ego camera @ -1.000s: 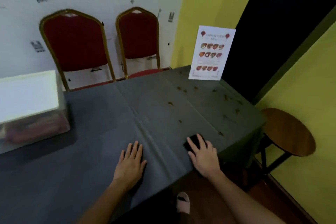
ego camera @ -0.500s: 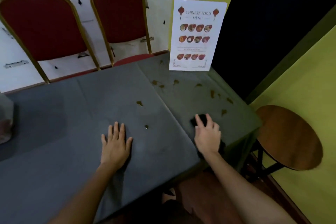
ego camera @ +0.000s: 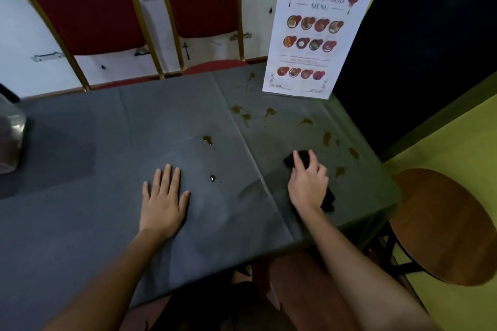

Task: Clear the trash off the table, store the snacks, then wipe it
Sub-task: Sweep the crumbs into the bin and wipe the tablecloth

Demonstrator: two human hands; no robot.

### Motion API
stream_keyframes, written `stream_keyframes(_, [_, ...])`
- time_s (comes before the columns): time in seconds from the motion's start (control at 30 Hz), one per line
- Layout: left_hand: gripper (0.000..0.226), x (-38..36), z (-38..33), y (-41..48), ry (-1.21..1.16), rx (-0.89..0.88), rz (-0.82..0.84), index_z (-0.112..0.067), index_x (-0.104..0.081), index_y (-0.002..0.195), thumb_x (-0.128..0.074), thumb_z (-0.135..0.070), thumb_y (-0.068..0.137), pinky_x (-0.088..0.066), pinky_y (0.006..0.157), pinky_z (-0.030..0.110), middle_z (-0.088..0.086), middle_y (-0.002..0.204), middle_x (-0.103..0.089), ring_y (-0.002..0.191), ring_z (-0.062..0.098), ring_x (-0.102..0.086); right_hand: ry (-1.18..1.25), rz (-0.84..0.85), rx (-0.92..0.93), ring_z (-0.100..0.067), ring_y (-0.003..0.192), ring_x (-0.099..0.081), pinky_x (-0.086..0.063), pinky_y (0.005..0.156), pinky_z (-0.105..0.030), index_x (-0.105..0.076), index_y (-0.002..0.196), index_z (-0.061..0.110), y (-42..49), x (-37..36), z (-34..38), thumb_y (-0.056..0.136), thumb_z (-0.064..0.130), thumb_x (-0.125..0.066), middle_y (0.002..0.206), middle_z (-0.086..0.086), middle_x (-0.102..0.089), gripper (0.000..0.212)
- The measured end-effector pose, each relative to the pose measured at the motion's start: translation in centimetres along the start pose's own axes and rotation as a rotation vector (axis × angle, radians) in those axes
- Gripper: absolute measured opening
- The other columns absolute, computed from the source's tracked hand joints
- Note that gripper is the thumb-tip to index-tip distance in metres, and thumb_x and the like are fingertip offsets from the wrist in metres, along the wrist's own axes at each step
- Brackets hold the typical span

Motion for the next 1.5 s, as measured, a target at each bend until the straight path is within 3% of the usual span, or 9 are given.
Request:
stream_keyframes(0.23, [0.058,2.9,0.5,0.9,-0.051,-0.046,-0.102,-0.021,-0.045,0.139,-0.021,-0.041,0.09,-0.034,0.104,0.048,0.011,0.138,-0.05,0.123,0.036,-0.045,0.02,0.153,1.04,-0.025,0.103,-0.056,-0.049,0.071,-0.03,-0.048,0.134,0.036,-11.7,-2.7,14.1,0.078,0.029,-0.056,0.142,-0.005,-0.05,0.057])
stream_keyframes(0.33, [0.054,2.9,1.1,2.0,-0.027,-0.07,-0.066,-0.027,-0.037,0.144,-0.02,-0.037,0.093,-0.023,0.113,0.046,0.01,0.146,-0.042,0.134,0.032,-0.036,0.02,0.158,1.209,-0.021,0.108,-0.053,-0.047,0.073,-0.028,-0.045,0.135,0.039,-11.6,-2.9,14.7,0.08,0.032,-0.059,0.144,0.0,-0.046,0.057])
stream_keyframes(0.43, [0.059,2.0,1.6,2.6,-0.046,-0.028,-0.015,-0.027,-0.025,0.149,-0.017,-0.04,0.092,-0.006,0.118,0.044,0.005,0.158,-0.022,0.146,0.025,-0.014,0.019,0.174,1.06,-0.027,0.109,-0.056,-0.048,0.076,-0.034,-0.05,0.135,0.036,-5.3,-3.2,17.1,0.083,0.025,-0.057,0.146,-0.001,-0.046,0.054])
stream_keyframes(0.6, [0.059,4.4,2.1,4.4,-0.034,-0.022,-0.121,-0.012,-0.05,0.135,-0.027,-0.033,0.084,-0.036,0.102,0.044,0.012,0.132,-0.054,0.116,0.034,-0.051,0.018,0.169,0.661,-0.031,0.122,-0.044,-0.04,0.089,-0.041,-0.042,0.142,0.033,2.7,-3.6,20.1,0.091,0.019,-0.05,0.153,-0.004,-0.034,0.053])
stream_keyframes(0.8, [0.055,2.9,3.4,9.3,-0.041,0.022,-0.024,-0.018,-0.02,0.15,-0.026,-0.033,0.098,-0.007,0.117,0.051,0.006,0.159,-0.016,0.147,0.028,-0.011,-0.009,0.338,1.348,-0.03,0.109,-0.055,-0.053,0.076,-0.037,-0.04,0.142,0.032,-8.5,-4.3,18.5,0.087,0.023,-0.054,0.149,-0.009,-0.041,0.058])
stream_keyframes(0.87, [0.059,2.3,3.8,10.0,-0.009,0.014,-0.013,-0.019,-0.015,0.151,-0.019,-0.039,0.095,-0.005,0.117,0.05,0.005,0.16,-0.011,0.147,0.027,-0.007,0.003,0.351,1.41,-0.028,0.107,-0.057,-0.052,0.074,-0.036,-0.042,0.141,0.034,-7.9,-4.2,18.4,0.089,0.023,-0.054,0.148,-0.007,-0.042,0.054])
stream_keyframes(1.17, [0.06,2.6,3.6,10.2,-0.004,0.005,-0.03,-0.02,-0.018,0.15,-0.016,-0.041,0.093,-0.009,0.118,0.049,0.004,0.159,-0.016,0.147,0.026,-0.011,0.022,0.194,0.687,-0.033,0.123,-0.042,-0.038,0.093,-0.042,-0.039,0.145,0.032,7.8,-5.4,25.8,0.095,0.016,-0.045,0.154,-0.006,-0.031,0.053])
stream_keyframes(1.4, [0.049,5.6,3.9,12.4,-0.079,0.013,-0.183,-0.017,-0.054,0.129,-0.039,-0.027,0.083,-0.038,0.093,0.044,0.009,0.13,-0.055,0.112,0.034,-0.052,-0.002,0.23,1.112,-0.028,0.106,-0.053,-0.05,0.072,-0.034,-0.044,0.139,0.033,-1.7,-5.3,22.3,0.075,0.017,-0.066,0.144,-0.006,-0.046,0.069])
stream_keyframes(1.5, [0.049,6.0,3.2,15.4,-0.06,-0.069,-0.181,-0.012,-0.047,0.137,-0.033,-0.028,0.092,-0.025,0.111,0.048,0.012,0.143,-0.045,0.133,0.032,-0.039,-0.011,0.105,0.796,-0.034,0.102,-0.058,-0.051,0.076,-0.039,-0.054,0.134,0.029,5.2,-4.0,16.8,0.075,0.008,-0.066,0.142,-0.009,-0.05,0.064])
Point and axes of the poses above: each hand's wrist, its own y-axis towards the middle knuckle, its own x-axis out of the back of the hand, z = x × y, the point moved 9 cm from there along y, towards the middle knuckle
